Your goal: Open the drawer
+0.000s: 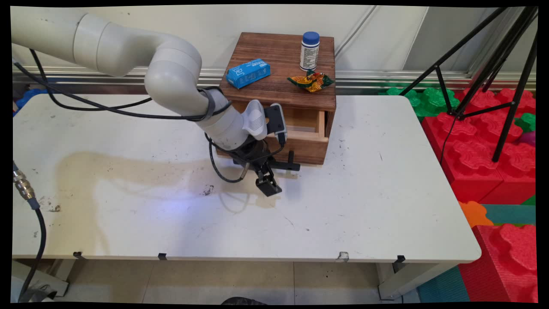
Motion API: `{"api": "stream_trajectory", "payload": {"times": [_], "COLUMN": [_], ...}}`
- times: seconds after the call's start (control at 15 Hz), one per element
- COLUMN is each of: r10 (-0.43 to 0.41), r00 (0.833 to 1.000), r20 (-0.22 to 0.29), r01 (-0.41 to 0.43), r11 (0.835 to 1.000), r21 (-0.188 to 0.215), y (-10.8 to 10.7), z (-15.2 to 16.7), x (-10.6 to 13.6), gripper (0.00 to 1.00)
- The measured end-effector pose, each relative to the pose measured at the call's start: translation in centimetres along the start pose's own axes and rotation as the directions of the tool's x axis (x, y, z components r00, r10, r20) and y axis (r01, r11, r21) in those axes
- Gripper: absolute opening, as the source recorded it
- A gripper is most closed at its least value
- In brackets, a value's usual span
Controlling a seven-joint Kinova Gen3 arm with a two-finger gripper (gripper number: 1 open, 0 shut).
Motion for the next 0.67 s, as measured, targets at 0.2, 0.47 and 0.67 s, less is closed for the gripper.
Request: {"api": "stream_trajectory", "payload": {"times": [0.2, 0.47, 0.67], "r10": [-0.006, -0.025, -0.035], "r00": [1.000, 1.000, 0.999], "r20": [0.007, 0.013, 0.016], "r01": [0.006, 0.025, 0.036], "r11": [1.000, 0.999, 0.999], "r21": [-0.015, -0.032, -0.041], "y": [1.1, 2.9, 4.0], "z": [-0.3, -0.8, -1.2], "x": [-0.2, -0.6, -0.9], "gripper": [1.00, 1.00, 1.00]}}
